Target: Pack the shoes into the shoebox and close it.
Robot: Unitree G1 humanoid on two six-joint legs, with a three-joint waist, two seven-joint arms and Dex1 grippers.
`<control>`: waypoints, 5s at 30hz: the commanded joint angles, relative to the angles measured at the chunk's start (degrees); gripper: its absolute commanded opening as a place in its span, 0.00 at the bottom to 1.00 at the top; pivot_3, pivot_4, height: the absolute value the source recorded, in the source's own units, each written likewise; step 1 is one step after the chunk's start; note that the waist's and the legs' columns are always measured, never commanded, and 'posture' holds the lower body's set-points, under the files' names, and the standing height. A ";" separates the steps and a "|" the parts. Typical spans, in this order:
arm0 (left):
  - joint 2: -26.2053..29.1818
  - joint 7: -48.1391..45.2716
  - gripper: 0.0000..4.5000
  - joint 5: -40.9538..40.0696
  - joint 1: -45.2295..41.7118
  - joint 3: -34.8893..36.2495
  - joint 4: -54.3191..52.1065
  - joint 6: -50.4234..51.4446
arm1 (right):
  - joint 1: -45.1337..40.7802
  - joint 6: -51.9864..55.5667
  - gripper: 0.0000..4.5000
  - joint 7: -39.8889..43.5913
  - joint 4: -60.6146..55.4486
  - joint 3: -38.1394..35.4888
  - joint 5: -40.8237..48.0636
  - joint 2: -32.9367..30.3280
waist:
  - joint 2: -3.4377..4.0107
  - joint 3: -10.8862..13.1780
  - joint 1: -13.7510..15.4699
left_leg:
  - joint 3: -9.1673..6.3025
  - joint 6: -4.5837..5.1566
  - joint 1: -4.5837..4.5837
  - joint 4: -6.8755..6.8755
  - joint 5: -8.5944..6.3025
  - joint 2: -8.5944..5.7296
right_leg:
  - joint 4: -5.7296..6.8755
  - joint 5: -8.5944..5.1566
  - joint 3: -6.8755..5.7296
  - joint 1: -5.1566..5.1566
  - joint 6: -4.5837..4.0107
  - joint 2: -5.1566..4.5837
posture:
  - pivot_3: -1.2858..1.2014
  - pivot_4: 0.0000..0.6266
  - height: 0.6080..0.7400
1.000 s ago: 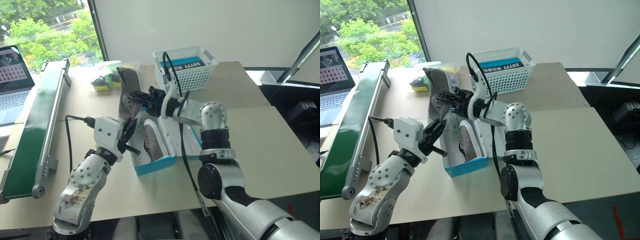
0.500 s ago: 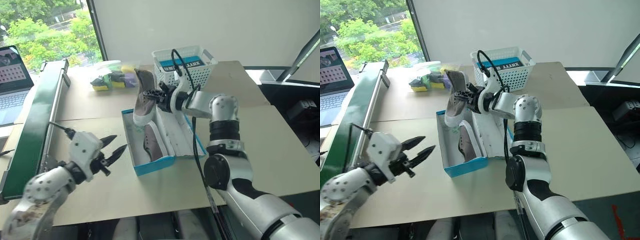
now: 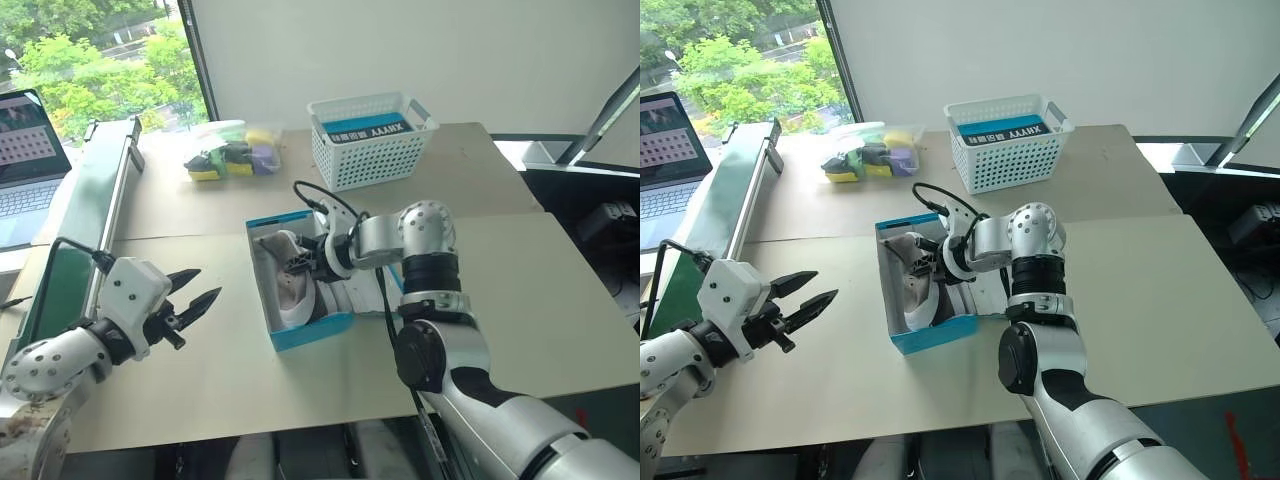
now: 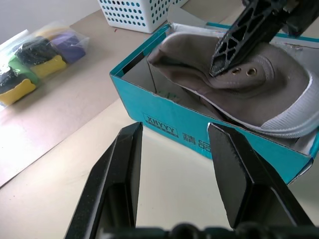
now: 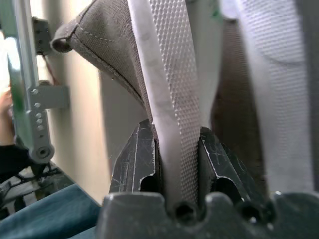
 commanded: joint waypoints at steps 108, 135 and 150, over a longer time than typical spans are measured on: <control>-0.89 3.23 0.49 3.44 -5.03 3.41 1.16 0.64 | 29.94 -17.99 0.00 41.71 -47.24 17.19 35.71 -26.81 | -0.01 0.29 1.78 | 0.31 -0.11 0.52 0.02 -0.18 0.37 | -0.25 -0.28 0.21 0.52 0.22 0.33 | 0.52 0.24 0.93; -4.40 -3.86 0.49 0.13 3.74 4.41 12.31 -7.66 | 33.24 -37.00 0.00 20.49 -21.97 14.29 -4.06 -13.07 | -0.11 0.26 0.75 | 0.35 -0.10 0.58 0.09 -0.21 0.37 | -0.19 -0.18 0.28 0.52 0.06 0.35 | 0.52 0.24 0.93; -5.67 -1.74 0.49 0.16 5.88 3.79 10.96 -8.33 | 26.22 -37.67 0.00 14.17 -14.55 -14.68 29.76 6.00 | -0.06 0.28 0.43 | 0.35 -0.10 0.56 0.04 -0.21 0.40 | -0.22 -0.10 0.25 0.53 -0.08 0.34 | 0.52 0.24 0.93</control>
